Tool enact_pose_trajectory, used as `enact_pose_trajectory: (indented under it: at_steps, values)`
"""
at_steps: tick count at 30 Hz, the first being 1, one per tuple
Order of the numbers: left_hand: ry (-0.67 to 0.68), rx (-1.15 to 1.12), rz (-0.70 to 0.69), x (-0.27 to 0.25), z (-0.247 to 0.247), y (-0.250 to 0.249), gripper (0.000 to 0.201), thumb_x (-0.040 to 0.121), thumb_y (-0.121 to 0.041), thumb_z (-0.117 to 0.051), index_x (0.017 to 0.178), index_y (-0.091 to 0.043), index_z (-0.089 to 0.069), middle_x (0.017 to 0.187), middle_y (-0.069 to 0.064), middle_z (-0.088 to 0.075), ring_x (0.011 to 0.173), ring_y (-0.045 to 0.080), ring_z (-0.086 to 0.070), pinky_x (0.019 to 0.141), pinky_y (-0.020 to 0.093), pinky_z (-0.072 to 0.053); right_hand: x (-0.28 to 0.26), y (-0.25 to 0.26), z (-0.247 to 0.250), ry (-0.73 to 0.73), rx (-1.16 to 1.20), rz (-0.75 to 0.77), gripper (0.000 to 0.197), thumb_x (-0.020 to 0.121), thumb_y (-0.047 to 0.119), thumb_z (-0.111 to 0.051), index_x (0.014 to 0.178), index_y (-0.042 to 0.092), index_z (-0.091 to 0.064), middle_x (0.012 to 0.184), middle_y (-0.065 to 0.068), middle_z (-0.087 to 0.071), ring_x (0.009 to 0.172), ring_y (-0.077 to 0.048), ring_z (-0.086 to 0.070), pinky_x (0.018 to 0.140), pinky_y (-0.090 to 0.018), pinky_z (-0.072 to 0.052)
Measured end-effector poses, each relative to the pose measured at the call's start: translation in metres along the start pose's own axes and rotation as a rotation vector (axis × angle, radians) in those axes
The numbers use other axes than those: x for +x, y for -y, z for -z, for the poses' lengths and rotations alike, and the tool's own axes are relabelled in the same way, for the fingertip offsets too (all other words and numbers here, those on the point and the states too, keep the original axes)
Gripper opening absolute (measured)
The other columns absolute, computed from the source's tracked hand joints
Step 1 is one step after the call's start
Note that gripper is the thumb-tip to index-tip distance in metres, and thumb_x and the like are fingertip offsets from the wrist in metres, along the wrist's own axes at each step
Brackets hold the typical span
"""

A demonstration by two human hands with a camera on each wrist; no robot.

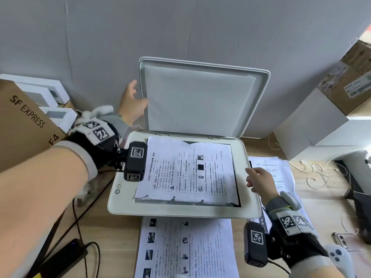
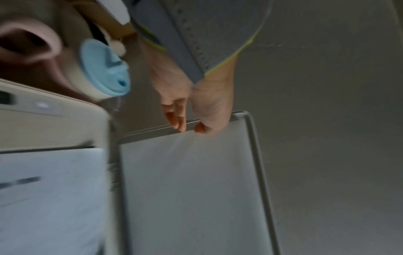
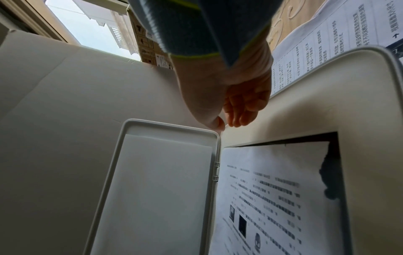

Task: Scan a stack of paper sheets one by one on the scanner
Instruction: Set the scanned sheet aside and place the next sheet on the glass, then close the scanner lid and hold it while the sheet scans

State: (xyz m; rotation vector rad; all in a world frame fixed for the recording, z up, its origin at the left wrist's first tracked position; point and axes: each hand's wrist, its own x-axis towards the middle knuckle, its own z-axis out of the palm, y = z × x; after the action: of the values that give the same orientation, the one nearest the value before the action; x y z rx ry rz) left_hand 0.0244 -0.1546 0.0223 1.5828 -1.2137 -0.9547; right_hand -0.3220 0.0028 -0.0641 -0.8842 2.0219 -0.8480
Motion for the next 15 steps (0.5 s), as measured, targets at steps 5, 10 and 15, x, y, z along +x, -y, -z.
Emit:
enact_pose_trajectory:
  at_steps: [5, 10, 15]
  values:
    - [-0.036, -0.197, 0.086, 0.007, 0.004, -0.024, 0.03, 0.089, -0.012, -0.04, 0.116, -0.016, -0.05, 0.1, 0.006, -0.059, 0.055, 0.009, -0.059, 0.046, 0.02, -0.038, 0.001, 0.001, 0.009, 0.01, 0.239, -0.056, 0.016, 0.093, 0.013, -0.047, 0.08, 0.012, -0.057, 0.064, -0.005, -0.05, 0.05, -0.016, -0.045, 0.048, -0.023, -0.032]
    - [-0.142, -0.434, 0.223, -0.018, 0.022, -0.001, 0.024, 0.088, -0.018, -0.043, 0.067, -0.012, -0.051, 0.052, 0.0, -0.062, 0.043, 0.013, -0.058, 0.046, 0.022, -0.043, 0.0, 0.002, 0.019, 0.097, 0.475, -0.085, 0.035, 0.1, 0.031, -0.036, 0.085, 0.012, -0.061, 0.054, 0.002, -0.058, 0.041, -0.006, -0.05, 0.049, -0.022, -0.034]
    - [-0.012, -0.349, 0.277, -0.06, 0.032, 0.035, 0.023, 0.092, -0.011, -0.045, 0.073, -0.009, -0.057, 0.054, 0.0, -0.063, 0.041, 0.005, -0.058, 0.041, 0.015, -0.047, -0.003, 0.008, 0.031, 0.219, 0.623, -0.093, 0.049, 0.099, 0.045, -0.026, 0.093, 0.013, -0.063, 0.067, -0.002, -0.063, 0.052, -0.01, -0.057, 0.057, -0.025, -0.038]
